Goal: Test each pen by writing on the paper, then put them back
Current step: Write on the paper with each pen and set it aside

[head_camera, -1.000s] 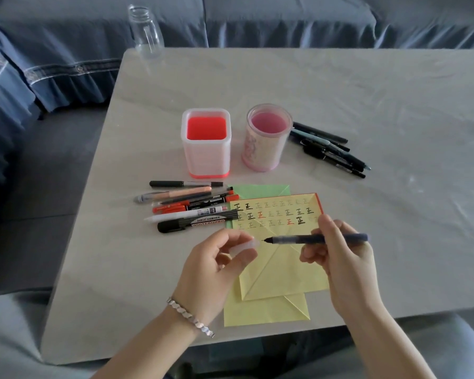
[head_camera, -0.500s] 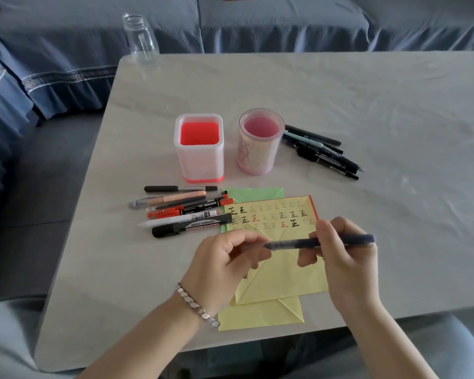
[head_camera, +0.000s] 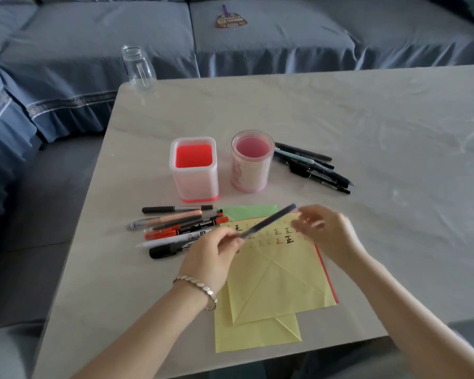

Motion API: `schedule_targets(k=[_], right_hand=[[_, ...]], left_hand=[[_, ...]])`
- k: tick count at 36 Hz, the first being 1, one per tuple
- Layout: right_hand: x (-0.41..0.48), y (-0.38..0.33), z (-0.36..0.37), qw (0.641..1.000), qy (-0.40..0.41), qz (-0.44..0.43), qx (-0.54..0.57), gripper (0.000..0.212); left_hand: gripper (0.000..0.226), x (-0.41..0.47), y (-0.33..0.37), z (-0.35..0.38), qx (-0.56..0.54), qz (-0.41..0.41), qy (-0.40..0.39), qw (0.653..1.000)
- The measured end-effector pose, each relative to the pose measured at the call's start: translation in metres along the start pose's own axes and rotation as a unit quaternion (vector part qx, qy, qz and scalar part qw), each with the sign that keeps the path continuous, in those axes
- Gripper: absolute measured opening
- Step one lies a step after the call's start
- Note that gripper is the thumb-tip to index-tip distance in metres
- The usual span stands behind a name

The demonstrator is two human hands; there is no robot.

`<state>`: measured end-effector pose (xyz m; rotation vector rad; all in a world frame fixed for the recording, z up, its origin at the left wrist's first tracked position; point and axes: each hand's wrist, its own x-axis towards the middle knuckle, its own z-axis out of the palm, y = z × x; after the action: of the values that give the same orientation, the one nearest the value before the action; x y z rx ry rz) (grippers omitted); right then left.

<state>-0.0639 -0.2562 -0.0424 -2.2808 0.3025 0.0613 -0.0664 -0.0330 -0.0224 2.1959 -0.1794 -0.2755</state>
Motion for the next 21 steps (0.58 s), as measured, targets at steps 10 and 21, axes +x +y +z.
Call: schedule_targets(k=[10, 21], right_hand=[[0.09, 0.01, -0.019, 0.96, 0.102, 0.006, -0.261, 0.034], [0.089, 0.022, -0.022, 0.953, 0.078, 0.128, -0.264, 0.045]], left_hand=[[0.029, -0.005, -0.019, -0.026, 0.015, -0.007, 0.09, 0.996], [0.012, -0.004, -0.029, -0.024, 0.051, 0.002, 0.099, 0.994]])
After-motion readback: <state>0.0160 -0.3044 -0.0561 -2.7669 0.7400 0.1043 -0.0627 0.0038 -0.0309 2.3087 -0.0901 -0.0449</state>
